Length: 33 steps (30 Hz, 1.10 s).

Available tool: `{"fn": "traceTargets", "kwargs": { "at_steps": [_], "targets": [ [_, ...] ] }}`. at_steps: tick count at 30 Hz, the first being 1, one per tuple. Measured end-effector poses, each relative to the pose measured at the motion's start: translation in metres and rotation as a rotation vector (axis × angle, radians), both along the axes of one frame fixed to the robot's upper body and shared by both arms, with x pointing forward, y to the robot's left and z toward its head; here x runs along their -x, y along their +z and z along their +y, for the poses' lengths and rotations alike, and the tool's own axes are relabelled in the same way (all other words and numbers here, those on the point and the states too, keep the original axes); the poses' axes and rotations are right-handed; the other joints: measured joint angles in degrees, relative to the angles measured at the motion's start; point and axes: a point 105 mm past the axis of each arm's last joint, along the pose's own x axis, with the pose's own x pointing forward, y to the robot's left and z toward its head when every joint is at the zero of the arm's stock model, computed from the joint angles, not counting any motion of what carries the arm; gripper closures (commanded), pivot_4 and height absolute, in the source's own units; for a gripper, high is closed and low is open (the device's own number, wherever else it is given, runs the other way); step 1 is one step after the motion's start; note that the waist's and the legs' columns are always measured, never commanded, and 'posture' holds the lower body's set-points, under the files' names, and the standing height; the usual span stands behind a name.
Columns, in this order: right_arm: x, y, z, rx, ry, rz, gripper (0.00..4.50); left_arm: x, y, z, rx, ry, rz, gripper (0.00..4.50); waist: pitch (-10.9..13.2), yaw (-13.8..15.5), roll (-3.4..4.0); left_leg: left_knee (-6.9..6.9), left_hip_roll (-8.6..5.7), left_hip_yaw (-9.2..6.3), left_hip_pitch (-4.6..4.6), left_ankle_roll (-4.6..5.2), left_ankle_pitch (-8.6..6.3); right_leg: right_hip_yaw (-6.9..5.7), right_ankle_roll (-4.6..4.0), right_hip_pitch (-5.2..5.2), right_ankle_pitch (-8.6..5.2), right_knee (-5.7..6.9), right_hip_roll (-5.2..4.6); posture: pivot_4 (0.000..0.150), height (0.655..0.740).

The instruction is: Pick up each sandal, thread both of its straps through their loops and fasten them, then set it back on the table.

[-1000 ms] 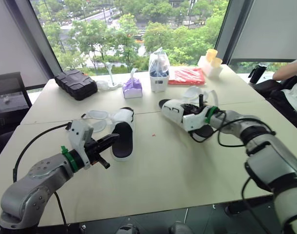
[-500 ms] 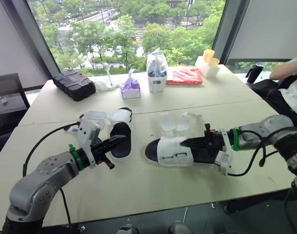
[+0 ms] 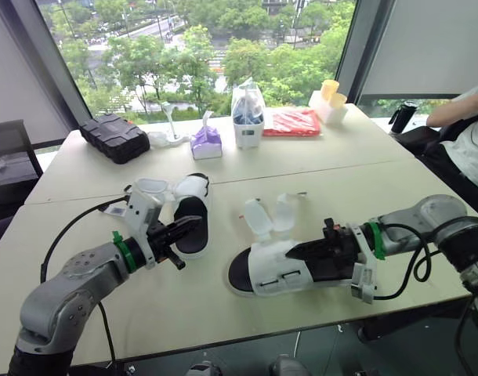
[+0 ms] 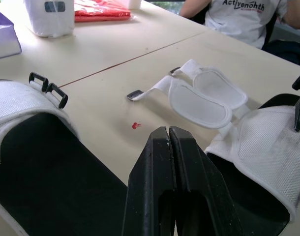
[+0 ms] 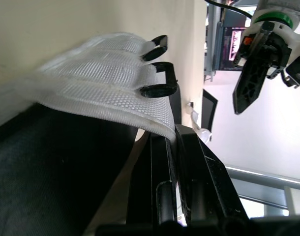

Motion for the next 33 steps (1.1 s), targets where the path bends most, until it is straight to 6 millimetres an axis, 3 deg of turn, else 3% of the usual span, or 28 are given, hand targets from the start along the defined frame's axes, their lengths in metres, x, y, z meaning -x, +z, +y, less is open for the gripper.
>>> {"fn": "traceTargets", "kwargs": {
  "at_steps": [16, 19, 26, 33],
  "targets": [
    [-0.005, -0.013, 0.01, 0.031, 0.001, 0.012, 4.44, 0.001, -0.004, -0.007, 0.001, -0.02, 0.015, 4.5, 0.1, 0.0, -0.11, 0.01, 0.05, 0.04, 0.02, 0.0, 0.0, 0.03, -0.03, 0.01, 0.02, -0.01, 0.05, 0.15, 0.74],
    [-0.009, -0.01, 0.01, 0.03, -0.008, -0.002, 3.68, 0.001, -0.004, -0.008, 0.001, -0.022, 0.014, 4.5, 0.1, 0.0, -0.12, 0.01, 0.05, 0.04, 0.02, 0.0, 0.0, 0.04, -0.03, 0.01, 0.03, -0.01, 0.05, 0.15, 0.74],
    [-0.022, 0.002, 0.01, 0.026, -0.043, -0.042, 0.21, -0.001, 0.002, -0.012, 0.011, -0.034, -0.006, 4.5, 0.2, 0.0, -0.28, 0.01, 0.05, 0.04, 0.02, -0.03, 0.01, 0.04, -0.04, 0.01, 0.03, -0.01, 0.06, 0.15, 0.74],
    [-0.02, -0.011, 0.005, 0.085, -0.07, 0.043, 0.09, 0.0, 0.0, -0.011, 0.001, -0.037, -0.002, 4.5, 0.2, 0.0, -0.33, 0.01, 0.06, 0.05, 0.02, -0.02, 0.01, 0.04, -0.03, 0.02, 0.04, -0.03, 0.06, 0.15, 0.74]
  ]
}}
